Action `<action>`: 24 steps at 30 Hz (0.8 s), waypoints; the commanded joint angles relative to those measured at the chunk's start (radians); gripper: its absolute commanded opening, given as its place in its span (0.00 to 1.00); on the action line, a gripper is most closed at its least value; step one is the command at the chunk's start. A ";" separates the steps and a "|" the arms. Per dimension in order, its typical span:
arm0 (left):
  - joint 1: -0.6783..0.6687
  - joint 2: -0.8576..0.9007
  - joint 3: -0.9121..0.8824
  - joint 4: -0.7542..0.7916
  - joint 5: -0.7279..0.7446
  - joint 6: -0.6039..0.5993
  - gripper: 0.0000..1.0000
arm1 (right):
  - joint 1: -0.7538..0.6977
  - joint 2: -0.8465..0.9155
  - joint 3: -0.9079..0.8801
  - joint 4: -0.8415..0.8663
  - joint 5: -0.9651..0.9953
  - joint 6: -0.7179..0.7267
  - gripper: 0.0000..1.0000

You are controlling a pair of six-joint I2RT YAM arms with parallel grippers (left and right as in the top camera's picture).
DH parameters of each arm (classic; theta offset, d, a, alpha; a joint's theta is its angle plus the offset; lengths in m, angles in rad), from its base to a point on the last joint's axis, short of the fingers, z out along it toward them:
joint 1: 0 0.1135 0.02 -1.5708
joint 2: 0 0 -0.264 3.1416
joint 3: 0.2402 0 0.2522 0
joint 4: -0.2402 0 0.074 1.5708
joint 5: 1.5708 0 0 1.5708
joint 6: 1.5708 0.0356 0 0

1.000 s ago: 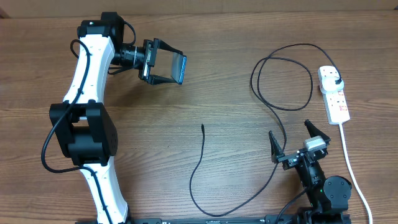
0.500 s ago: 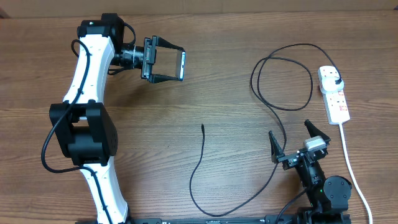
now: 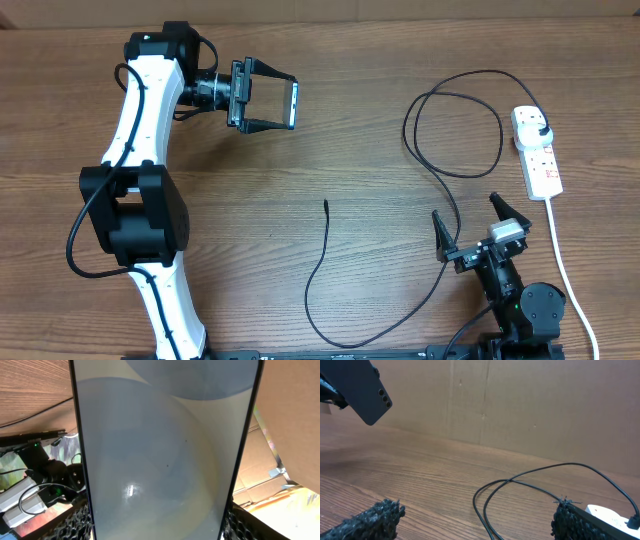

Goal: Plug charger to phone and switch on socket
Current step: 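Lift the phone with the left gripper and tilt it upright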

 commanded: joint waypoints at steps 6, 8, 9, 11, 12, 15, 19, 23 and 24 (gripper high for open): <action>-0.004 -0.006 0.030 -0.003 0.056 0.005 0.04 | 0.005 -0.005 -0.011 0.006 -0.004 -0.004 1.00; -0.004 -0.006 0.030 -0.003 0.056 0.005 0.04 | 0.005 -0.005 -0.011 0.006 -0.004 -0.004 1.00; -0.004 -0.006 0.030 -0.003 0.056 0.005 0.04 | 0.005 -0.005 -0.011 0.006 -0.004 -0.004 1.00; -0.004 -0.006 0.030 -0.003 0.056 0.005 0.04 | 0.005 -0.005 -0.011 0.006 -0.004 -0.004 1.00; -0.004 -0.006 0.030 -0.003 0.056 0.005 0.04 | 0.005 -0.005 -0.011 0.006 -0.004 -0.004 1.00; -0.004 -0.006 0.030 -0.003 0.055 0.005 0.04 | 0.005 -0.005 -0.011 0.006 -0.004 -0.004 1.00; -0.004 -0.006 0.030 -0.003 0.051 0.005 0.04 | 0.005 -0.005 -0.011 0.006 -0.004 -0.004 1.00; -0.004 -0.006 0.030 -0.003 0.005 0.005 0.04 | 0.005 -0.005 -0.011 0.006 -0.004 -0.004 1.00; -0.004 -0.006 0.030 -0.003 -0.014 0.004 0.04 | 0.005 -0.005 -0.011 0.006 -0.004 -0.004 1.00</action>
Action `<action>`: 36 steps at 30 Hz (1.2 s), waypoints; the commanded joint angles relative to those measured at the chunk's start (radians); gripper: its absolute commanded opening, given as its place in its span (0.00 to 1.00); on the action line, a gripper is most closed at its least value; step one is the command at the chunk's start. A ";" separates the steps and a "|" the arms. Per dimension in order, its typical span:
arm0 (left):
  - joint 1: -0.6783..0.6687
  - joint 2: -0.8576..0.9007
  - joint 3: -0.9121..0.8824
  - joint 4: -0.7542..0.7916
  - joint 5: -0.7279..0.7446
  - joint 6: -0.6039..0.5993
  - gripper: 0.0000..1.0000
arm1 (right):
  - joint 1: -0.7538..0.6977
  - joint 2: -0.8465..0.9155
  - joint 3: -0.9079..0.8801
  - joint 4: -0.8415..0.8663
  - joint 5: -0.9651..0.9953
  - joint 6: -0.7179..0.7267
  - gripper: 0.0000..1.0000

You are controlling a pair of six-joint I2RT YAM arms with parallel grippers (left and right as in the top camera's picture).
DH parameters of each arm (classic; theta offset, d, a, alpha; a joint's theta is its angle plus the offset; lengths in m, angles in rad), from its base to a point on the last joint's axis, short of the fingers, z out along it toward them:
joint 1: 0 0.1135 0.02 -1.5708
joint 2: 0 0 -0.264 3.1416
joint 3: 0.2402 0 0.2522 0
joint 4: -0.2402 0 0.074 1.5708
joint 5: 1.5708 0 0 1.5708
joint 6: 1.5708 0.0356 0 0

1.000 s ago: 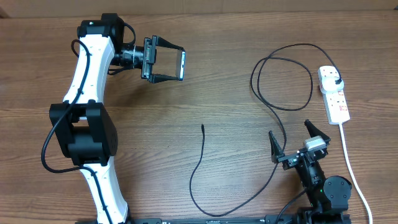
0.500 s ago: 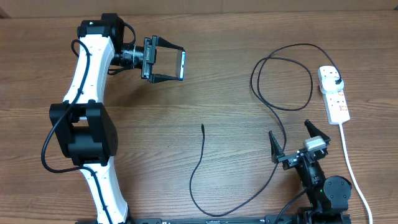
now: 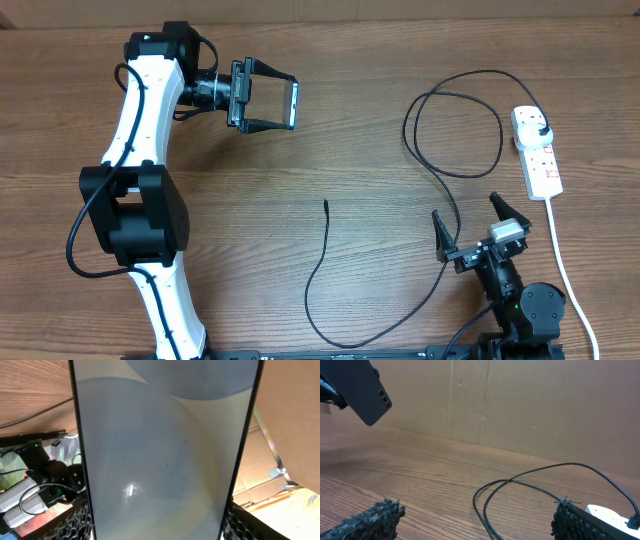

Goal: Plug charger to phone and switch on socket
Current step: 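Lift the phone with the left gripper and tilt it upright, then raise the right arm and move the right gripper toward the phone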

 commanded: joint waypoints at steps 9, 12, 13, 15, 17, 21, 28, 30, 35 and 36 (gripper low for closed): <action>-0.005 -0.006 0.030 0.005 -0.360 -0.034 0.04 | 0.005 -0.005 -0.011 0.006 -0.004 -0.004 1.00; -0.011 -0.006 0.030 0.004 -0.579 -0.084 0.04 | 0.005 -0.005 -0.011 0.006 -0.004 -0.004 1.00; -0.015 -0.006 0.030 0.004 -0.638 -0.101 0.04 | 0.005 -0.005 -0.011 0.006 -0.004 -0.004 1.00; -0.029 -0.006 0.030 0.004 -0.743 -0.119 0.04 | 0.005 -0.005 -0.011 0.006 -0.004 -0.004 1.00; -0.043 -0.006 0.030 0.004 -0.809 -0.119 0.04 | 0.005 -0.005 -0.011 0.006 -0.004 -0.004 1.00; -0.081 -0.006 0.030 0.016 -0.904 -0.119 0.04 | 0.005 -0.005 -0.011 0.006 -0.004 -0.004 1.00; -0.134 -0.006 0.030 0.037 -0.978 -0.119 0.04 | 0.005 -0.005 -0.011 0.010 -0.005 -0.004 1.00; -0.142 -0.006 0.030 0.043 -0.983 -0.119 0.04 | 0.005 -0.005 -0.011 0.009 -0.004 -0.005 1.00; -0.151 -0.006 0.030 0.046 -0.984 -0.119 0.04 | 0.005 -0.005 -0.011 0.081 -0.005 -0.003 1.00; -0.151 -0.006 0.030 0.047 -0.983 -0.119 0.04 | 0.005 -0.005 -0.010 0.105 -0.005 0.005 1.00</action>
